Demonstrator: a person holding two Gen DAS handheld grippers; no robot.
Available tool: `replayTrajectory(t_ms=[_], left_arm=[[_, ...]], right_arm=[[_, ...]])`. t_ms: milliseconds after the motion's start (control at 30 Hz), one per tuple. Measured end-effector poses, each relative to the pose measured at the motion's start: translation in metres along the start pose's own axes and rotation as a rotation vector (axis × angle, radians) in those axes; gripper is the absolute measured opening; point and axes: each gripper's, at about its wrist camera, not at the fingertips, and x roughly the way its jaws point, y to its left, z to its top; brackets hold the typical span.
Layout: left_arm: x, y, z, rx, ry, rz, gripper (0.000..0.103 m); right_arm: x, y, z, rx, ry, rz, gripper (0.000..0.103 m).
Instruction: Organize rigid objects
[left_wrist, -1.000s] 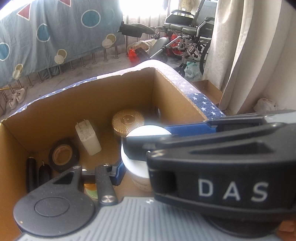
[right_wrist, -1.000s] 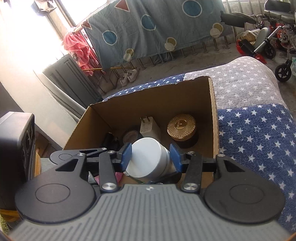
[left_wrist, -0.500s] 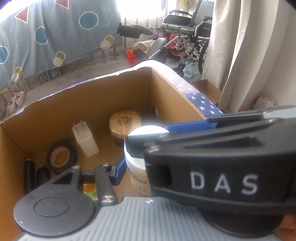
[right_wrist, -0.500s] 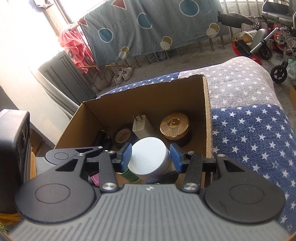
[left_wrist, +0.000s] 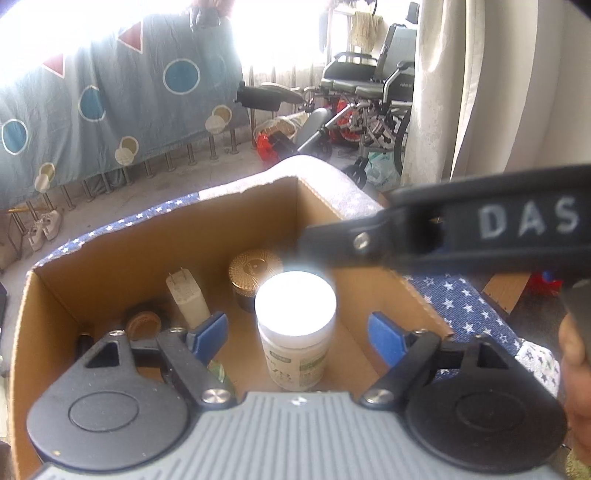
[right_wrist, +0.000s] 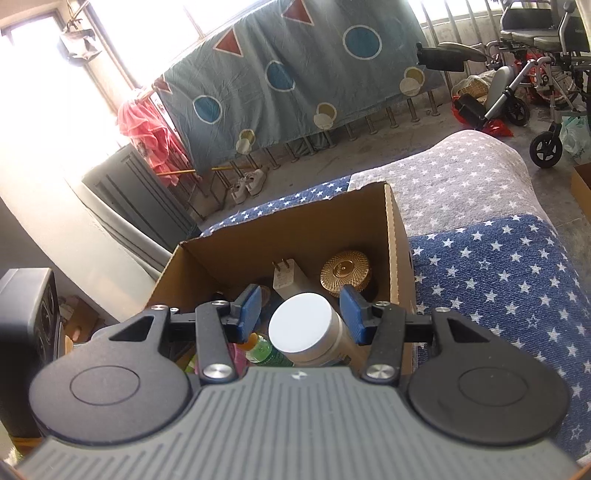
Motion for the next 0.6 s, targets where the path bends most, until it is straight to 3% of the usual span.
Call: replayTrajectory(t_ms=[133,267,400,600], left_arm=[[-0.042,0.003,-0.009,-0.010,-0.073,0.007,0.098],[-0.082,0.011,-0.023,-0.026,-0.127,0.031,0.103],[-0.105,0.020,-0.035,-0.072,-0.110,0.088,0.103],[-0.114,0.047,-0.055,-0.189,-0.094,0.239,0.103]], right_arm=[[-0.040,0.013,-0.003,0.001,-0.084,0.019,0.052],[-0.084,0.030,-0.011,-0.021,-0.182,0.014,0.075],[-0.108,0.044,-0.024,-0.062,-0.220,-0.023,0.098],[-0.109,0.063,-0.051,-0.092,-0.175,-0.091,0.102]])
